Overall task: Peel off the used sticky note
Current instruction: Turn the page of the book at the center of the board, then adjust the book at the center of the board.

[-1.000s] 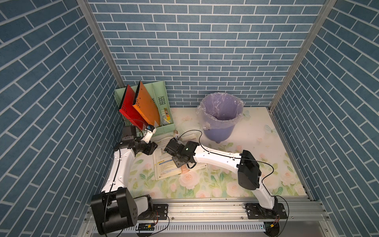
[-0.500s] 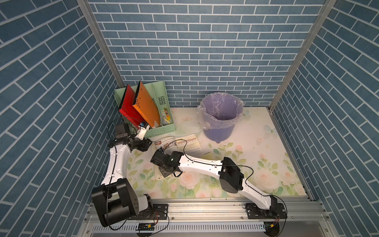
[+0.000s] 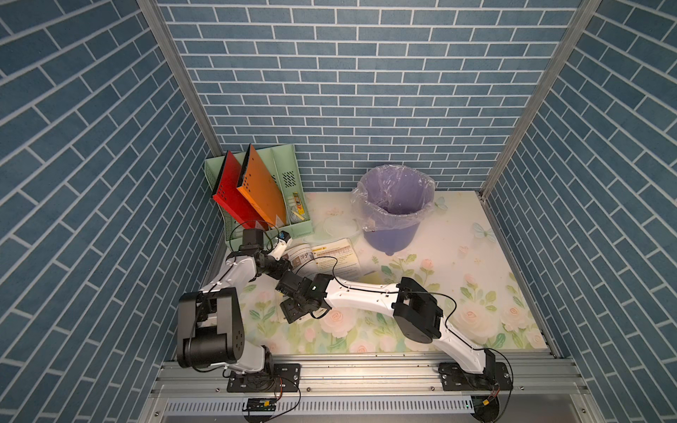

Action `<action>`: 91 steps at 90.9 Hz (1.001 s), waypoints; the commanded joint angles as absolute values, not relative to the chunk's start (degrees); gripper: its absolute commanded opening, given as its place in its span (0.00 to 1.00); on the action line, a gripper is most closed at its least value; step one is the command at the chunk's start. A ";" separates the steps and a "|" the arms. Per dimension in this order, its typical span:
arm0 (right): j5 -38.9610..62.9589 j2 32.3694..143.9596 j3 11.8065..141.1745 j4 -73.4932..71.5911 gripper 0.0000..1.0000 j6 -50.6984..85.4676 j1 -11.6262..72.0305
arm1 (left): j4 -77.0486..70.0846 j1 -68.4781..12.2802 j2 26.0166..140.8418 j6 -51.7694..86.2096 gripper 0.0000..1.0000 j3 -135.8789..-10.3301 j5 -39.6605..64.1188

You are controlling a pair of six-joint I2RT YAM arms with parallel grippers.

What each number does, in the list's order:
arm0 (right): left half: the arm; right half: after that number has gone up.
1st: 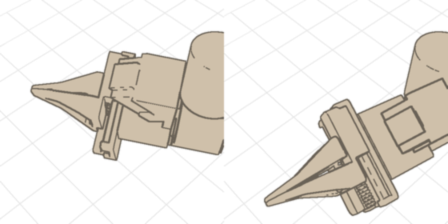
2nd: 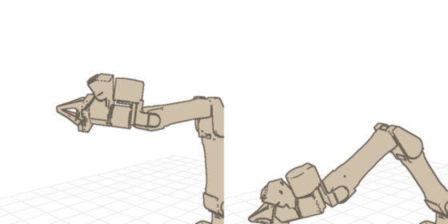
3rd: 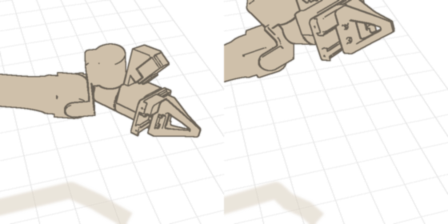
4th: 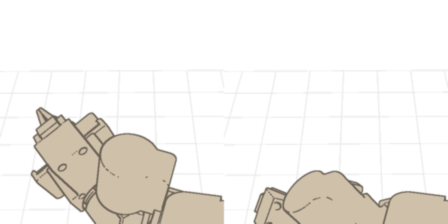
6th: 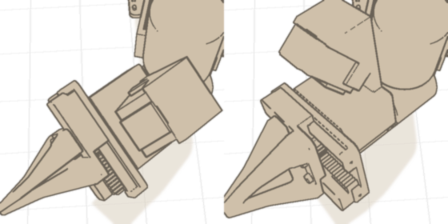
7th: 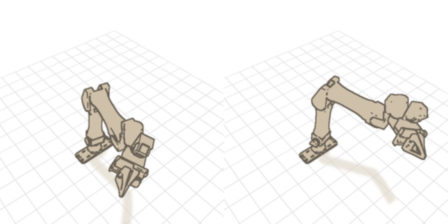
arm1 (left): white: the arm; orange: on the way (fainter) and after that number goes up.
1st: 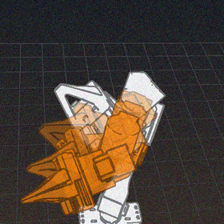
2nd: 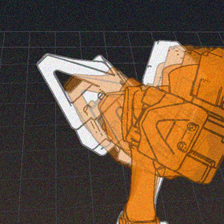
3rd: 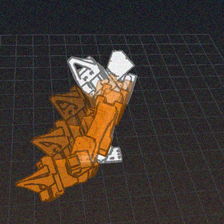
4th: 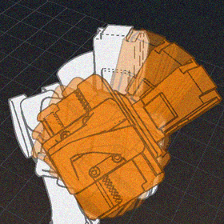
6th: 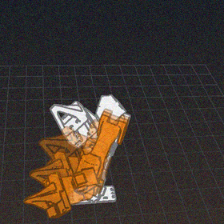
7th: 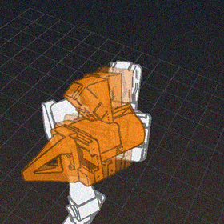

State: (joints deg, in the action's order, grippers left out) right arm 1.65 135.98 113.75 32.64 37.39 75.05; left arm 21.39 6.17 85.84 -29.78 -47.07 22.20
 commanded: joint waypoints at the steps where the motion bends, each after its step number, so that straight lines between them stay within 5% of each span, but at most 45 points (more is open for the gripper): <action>1: 6.09 129.80 108.65 24.03 0.74 35.42 74.16 | 19.93 5.27 86.98 -29.61 0.55 -45.07 19.57; 24: 9.68 110.28 83.27 4.18 0.76 37.63 69.66 | 18.45 4.05 85.86 -31.06 0.55 -43.04 15.12; 56: -3.12 87.38 54.18 7.73 0.74 40.67 59.01 | 24.72 2.48 79.76 -30.58 0.55 -49.61 14.46; 91: -3.56 81.50 40.40 0.63 0.74 43.49 50.87 | 23.66 -23.03 87.42 -18.77 0.54 -58.14 12.98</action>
State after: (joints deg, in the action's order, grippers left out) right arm -2.44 81.56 41.47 4.23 41.85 51.22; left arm 23.94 -18.22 82.06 -23.92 -58.00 13.28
